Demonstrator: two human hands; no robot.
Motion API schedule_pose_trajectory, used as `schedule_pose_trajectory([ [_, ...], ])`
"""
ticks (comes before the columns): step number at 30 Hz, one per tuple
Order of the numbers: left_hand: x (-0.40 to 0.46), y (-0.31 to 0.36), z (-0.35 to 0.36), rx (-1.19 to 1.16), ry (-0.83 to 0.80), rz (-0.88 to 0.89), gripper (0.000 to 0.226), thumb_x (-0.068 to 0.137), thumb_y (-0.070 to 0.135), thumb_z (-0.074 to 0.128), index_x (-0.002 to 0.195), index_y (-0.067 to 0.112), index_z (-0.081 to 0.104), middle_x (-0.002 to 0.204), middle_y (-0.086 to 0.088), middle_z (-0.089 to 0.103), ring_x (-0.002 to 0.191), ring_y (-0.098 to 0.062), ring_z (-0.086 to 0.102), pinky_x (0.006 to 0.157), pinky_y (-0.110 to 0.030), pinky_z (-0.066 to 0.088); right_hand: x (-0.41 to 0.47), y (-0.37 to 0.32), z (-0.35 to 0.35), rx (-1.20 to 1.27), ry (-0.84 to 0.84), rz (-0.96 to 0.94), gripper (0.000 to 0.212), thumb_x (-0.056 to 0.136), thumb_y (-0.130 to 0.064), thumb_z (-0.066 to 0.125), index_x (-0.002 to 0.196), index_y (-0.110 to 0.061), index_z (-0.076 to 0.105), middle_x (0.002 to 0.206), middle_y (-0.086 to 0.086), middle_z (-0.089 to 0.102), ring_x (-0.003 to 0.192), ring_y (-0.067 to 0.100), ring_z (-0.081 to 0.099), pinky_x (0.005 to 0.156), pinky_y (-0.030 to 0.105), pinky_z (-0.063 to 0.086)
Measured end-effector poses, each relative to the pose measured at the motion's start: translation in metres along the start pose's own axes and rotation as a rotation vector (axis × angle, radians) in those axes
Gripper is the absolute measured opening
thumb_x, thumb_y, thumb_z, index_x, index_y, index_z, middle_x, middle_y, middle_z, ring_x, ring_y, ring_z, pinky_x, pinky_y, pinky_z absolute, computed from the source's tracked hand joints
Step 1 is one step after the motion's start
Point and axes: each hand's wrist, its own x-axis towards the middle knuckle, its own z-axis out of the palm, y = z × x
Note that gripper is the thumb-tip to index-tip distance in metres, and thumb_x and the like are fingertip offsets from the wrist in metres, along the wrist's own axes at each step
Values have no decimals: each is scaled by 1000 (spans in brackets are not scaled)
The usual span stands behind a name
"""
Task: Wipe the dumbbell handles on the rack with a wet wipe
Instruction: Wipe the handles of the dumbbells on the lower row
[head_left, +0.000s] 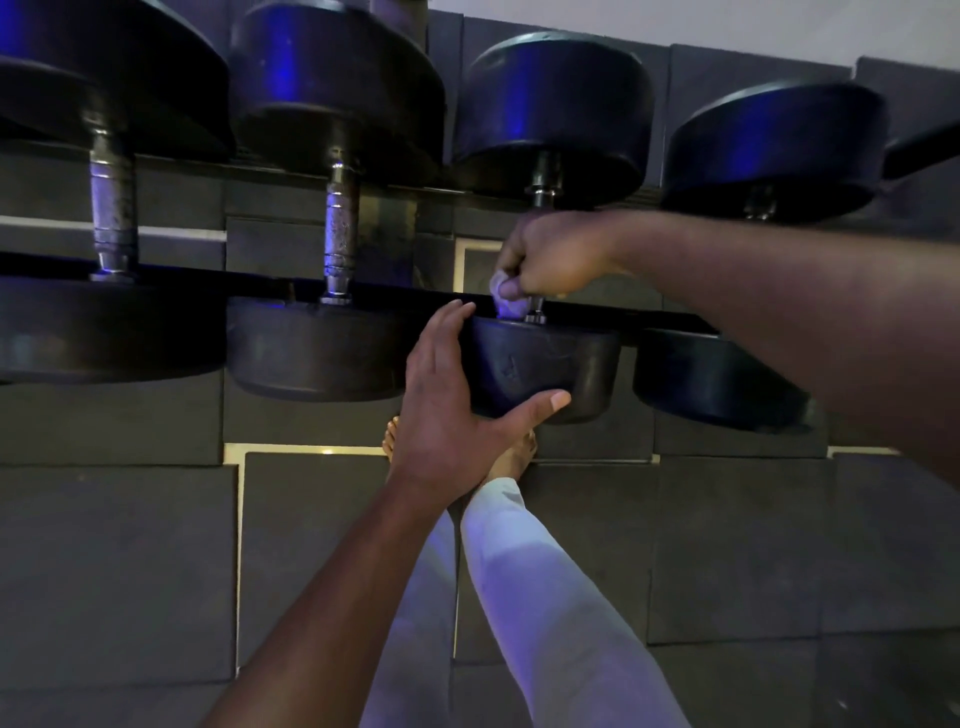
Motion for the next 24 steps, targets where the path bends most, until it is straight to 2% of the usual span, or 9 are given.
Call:
schedule_pose_trajectory([
  [3, 4, 6, -6, 37, -35, -34, 121, 66, 74, 93, 161, 26, 37, 163, 10, 39, 150, -10, 38, 125, -40, 41, -29, 26, 13, 246, 151, 55, 26, 102, -32, 67, 91, -10, 75, 74, -5, 64, 68, 12, 56, 69, 30, 45],
  [5, 5, 15, -9, 108, -40, -49, 119, 66, 75, 91, 160, 22, 39, 162, 5, 41, 149, -15, 38, 124, -43, 41, -51, 52, 27, 453, 298, 92, 30, 101, -33, 68, 94, -5, 74, 77, 0, 62, 75, 9, 51, 69, 30, 39],
  [7, 5, 29, -10, 213, 1, -13, 111, 72, 74, 86, 157, 17, 45, 161, -2, 40, 149, -22, 37, 124, -47, 39, -76, 75, 42, 681, 433, 99, 24, 101, -29, 69, 102, -6, 77, 92, 7, 77, 83, 10, 60, 77, 33, 49],
  [9, 4, 48, -5, 288, 49, 64, 96, 80, 65, 86, 152, 13, 50, 160, -8, 38, 149, -29, 33, 125, -50, 37, -97, 94, 52, 879, 551, 128, 16, 102, -25, 70, 105, -11, 77, 100, 10, 80, 86, 11, 68, 82, 35, 57],
  [13, 0, 93, 29, 269, 17, 193, 74, 87, 52, 86, 146, 18, 55, 157, -7, 36, 149, -27, 32, 125, -47, 37, -129, 134, 65, 1100, 730, 187, 12, 102, -16, 69, 91, -18, 67, 92, 21, 71, 77, 25, 74, 66, 32, 63],
  [16, 3, 118, 69, 222, -21, 239, 65, 90, 50, 85, 140, 19, 58, 149, -2, 42, 141, -19, 37, 120, -35, 38, -140, 166, 70, 1147, 762, 218, 10, 102, -12, 69, 96, -16, 63, 94, 21, 72, 72, 30, 76, 62, 35, 65],
  [18, 6, 131, 102, 209, -81, 248, 62, 91, 48, 84, 139, 18, 58, 143, 1, 46, 135, -17, 41, 116, -31, 40, -147, 195, 77, 1123, 777, 225, 11, 99, -8, 72, 108, -9, 65, 98, 18, 74, 79, 23, 78, 70, 36, 66],
  [21, 7, 139, 145, 191, -147, 209, 69, 90, 53, 84, 141, 16, 55, 141, 3, 46, 134, -14, 43, 113, -26, 40, -157, 226, 85, 894, 754, 207, 25, 91, -8, 79, 113, -14, 70, 103, -1, 74, 81, -8, 67, 80, 12, 53],
  [24, 3, 134, 179, 146, -139, 91, 84, 86, 65, 83, 147, 18, 50, 144, 6, 43, 139, -13, 43, 118, -29, 40, -161, 244, 85, 739, 713, 167, 22, 89, -13, 81, 106, -23, 73, 94, -12, 71, 76, -12, 61, 75, 8, 45],
])
